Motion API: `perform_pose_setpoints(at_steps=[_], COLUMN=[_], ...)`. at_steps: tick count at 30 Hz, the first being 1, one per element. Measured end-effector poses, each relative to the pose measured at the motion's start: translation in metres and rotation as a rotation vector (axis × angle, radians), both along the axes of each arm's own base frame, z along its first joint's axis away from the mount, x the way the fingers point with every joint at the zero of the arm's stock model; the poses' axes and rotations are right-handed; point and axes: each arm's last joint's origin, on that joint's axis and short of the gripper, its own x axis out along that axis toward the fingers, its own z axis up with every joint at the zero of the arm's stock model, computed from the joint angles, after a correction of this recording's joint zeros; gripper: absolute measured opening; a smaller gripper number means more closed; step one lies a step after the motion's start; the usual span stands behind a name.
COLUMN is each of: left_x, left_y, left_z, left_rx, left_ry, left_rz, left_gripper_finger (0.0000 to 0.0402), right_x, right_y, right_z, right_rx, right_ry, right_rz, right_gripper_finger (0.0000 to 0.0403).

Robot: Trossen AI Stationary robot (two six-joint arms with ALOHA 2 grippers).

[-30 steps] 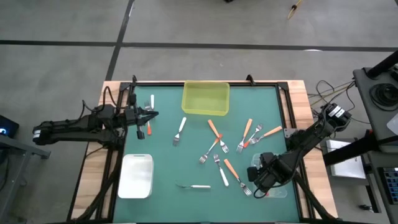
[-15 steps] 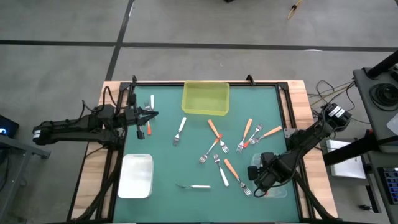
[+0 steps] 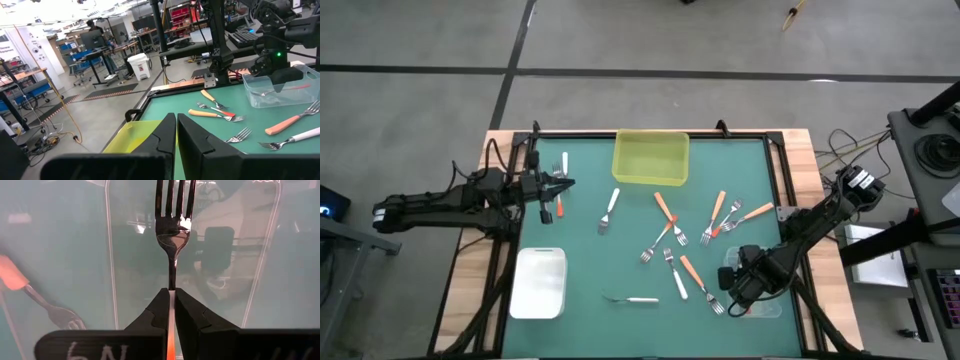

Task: Sort silverware by color (type)
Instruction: Put the orange fork into the transparent bin, then put the white fork into the white bin

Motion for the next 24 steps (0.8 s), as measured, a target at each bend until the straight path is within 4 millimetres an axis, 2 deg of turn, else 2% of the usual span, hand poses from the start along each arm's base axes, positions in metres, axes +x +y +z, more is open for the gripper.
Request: perform_pose_setpoints(at_steps=[24], left_x=[0.0000], left_y=[0.0000], left_z=[0.0001], left_rx=[0.000], left_ry=[0.000], left_rz=[0.000], left_gripper_finger=[0.0000], right_x=[0.0004], right_y=[0.0005], right_z=[0.0001], right_rx=[0.006], right_ry=[-0.004], right_rz=[0.001], right_gripper_finger=[0.0029])
